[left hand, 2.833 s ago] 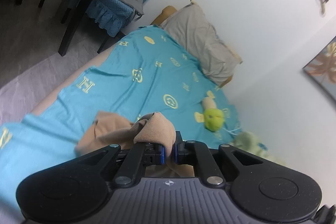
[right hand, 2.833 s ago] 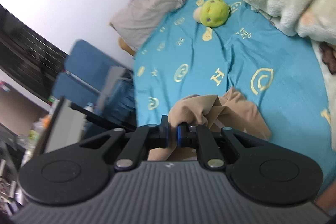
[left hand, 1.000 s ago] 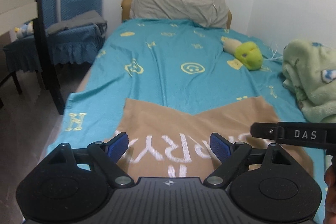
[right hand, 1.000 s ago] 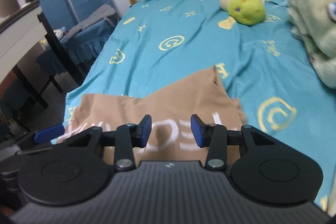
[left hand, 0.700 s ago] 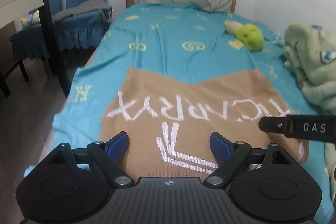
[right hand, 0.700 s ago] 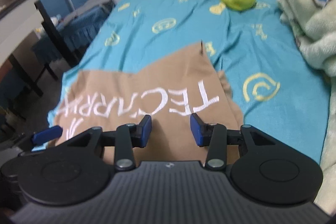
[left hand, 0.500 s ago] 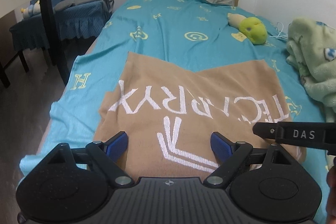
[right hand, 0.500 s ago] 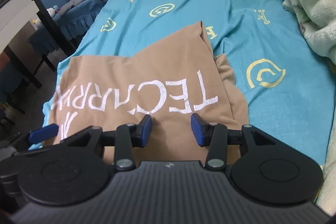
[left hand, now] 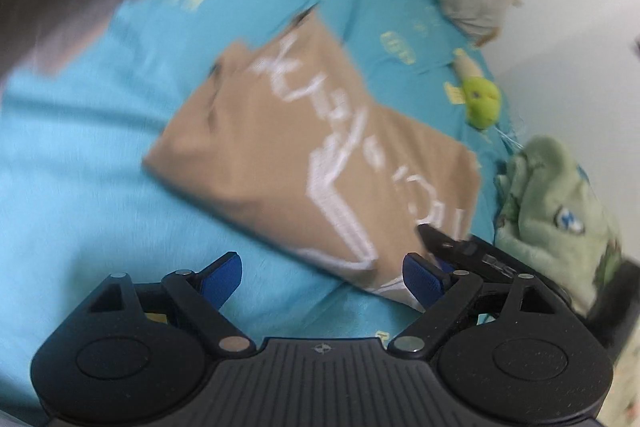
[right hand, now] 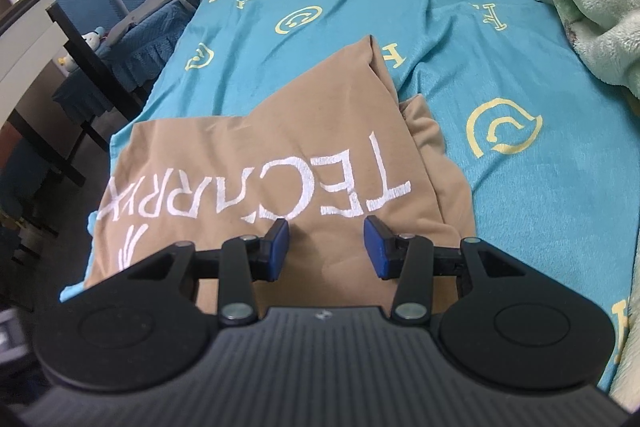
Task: Fold clothes
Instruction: 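Grasp the edges of the tan TECARRY bag with both grippers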
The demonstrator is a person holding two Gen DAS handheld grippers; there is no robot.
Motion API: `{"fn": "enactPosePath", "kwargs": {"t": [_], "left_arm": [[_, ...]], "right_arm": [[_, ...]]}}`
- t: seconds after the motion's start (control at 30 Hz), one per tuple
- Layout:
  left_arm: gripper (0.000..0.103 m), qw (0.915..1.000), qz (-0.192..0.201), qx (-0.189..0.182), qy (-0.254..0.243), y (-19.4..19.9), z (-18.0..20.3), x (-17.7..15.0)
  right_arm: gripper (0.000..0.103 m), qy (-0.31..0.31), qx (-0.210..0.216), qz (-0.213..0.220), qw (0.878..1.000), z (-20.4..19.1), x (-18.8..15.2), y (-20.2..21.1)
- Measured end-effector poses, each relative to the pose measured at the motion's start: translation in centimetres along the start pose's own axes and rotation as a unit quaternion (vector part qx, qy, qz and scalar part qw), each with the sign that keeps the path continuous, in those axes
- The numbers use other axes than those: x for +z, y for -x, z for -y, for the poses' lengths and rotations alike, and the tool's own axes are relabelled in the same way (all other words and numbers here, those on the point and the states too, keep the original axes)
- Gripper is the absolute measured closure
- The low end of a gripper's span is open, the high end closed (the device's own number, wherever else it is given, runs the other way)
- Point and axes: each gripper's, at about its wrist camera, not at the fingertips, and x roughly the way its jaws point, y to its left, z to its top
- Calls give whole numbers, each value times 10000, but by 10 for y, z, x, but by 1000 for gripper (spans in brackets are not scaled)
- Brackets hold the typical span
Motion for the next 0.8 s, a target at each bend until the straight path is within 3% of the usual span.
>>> {"fn": "enactPosePath", "kwargs": {"t": [0.1, 0.17, 0.27, 0.4, 0.5, 0.57, 0.6, 0.7, 0.73, 0.8], "left_arm": [[13, 9953, 248, -560, 752, -4, -22, 13], [15, 9914, 441, -703, 1016, -4, -30, 21], [18, 9883, 694, -851, 1058, -1, -32, 25], [18, 9808, 1075, -1440, 755, 16, -23, 18], [21, 9868, 913, -1196, 607, 10, -17, 18], [41, 9927, 545, -794, 731, -6, -21, 20], [44, 9930, 468, -751, 788, -12, -22, 21], [50, 9925, 468, -763, 835, -16, -23, 24], [55, 9924, 496, -768, 822, -16, -23, 22], [62, 9917, 540, -818, 827, -15, -23, 20]], "right_arm": [[58, -18, -7, 1, 10000, 0, 0, 0], [58, -32, -7, 6, 10000, 1, 0, 0], [59, -75, 0, 16, 10000, 1, 0, 0], [59, -226, 38, 33, 9997, 6, 0, 1], [59, -458, 144, 28, 9988, 11, 2, 2], [56, -644, 259, 17, 9976, 14, 4, 4], [55, -737, 317, 12, 9968, 16, 4, 5], [31, -1074, 570, 84, 9925, 18, 5, 15], [15, -1212, 711, 156, 9899, 17, 4, 22], [9, -1584, 1267, 299, 9788, 15, -2, 36]]}}
